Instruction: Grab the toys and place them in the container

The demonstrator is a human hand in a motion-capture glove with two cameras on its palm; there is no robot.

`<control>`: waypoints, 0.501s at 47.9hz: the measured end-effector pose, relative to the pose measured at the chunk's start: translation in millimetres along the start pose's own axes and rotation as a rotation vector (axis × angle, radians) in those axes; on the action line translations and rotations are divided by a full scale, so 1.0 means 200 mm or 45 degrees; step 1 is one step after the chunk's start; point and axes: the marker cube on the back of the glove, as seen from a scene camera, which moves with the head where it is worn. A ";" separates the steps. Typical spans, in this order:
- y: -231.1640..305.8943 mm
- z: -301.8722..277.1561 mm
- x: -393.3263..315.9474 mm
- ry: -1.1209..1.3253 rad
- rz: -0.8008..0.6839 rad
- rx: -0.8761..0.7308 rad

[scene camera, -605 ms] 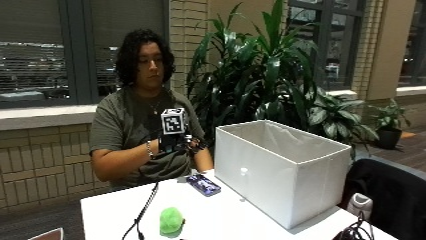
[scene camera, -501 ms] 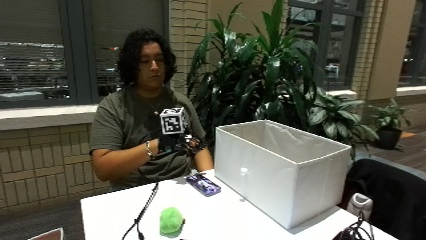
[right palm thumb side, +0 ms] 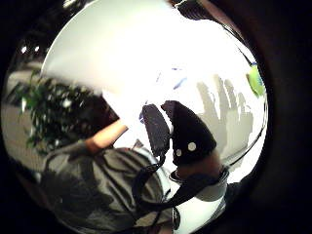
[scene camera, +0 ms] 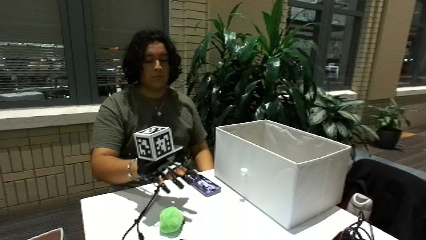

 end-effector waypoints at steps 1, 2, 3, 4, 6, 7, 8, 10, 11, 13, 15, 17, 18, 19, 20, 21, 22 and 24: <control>-0.04 0.01 0.07 0.013 0.051 0.012; -0.08 0.02 0.13 0.021 0.095 0.021; -0.12 0.03 0.19 0.024 0.133 0.025; -0.15 0.05 0.23 0.023 0.163 0.023; -0.20 0.10 0.31 0.007 0.205 0.005; -0.23 0.13 0.35 -0.003 0.217 -0.004; -0.26 0.16 0.37 -0.011 0.224 -0.011; -0.32 0.23 0.42 -0.010 0.219 -0.009; -0.34 0.27 0.43 -0.003 0.209 0.002; -0.37 0.34 0.44 0.004 0.182 0.050; -0.40 0.37 0.43 -0.017 0.154 0.133; -0.41 0.38 0.41 -0.038 0.121 0.216; -0.42 0.38 0.39 -0.032 0.100 0.248; -0.42 0.38 0.38 -0.012 0.074 0.273; -0.42 0.38 0.36 0.020 0.047 0.297; -0.42 0.37 0.34 0.056 0.022 0.323; -0.41 0.37 0.33 0.091 0.000 0.350; -0.41 0.35 0.31 0.138 -0.031 0.405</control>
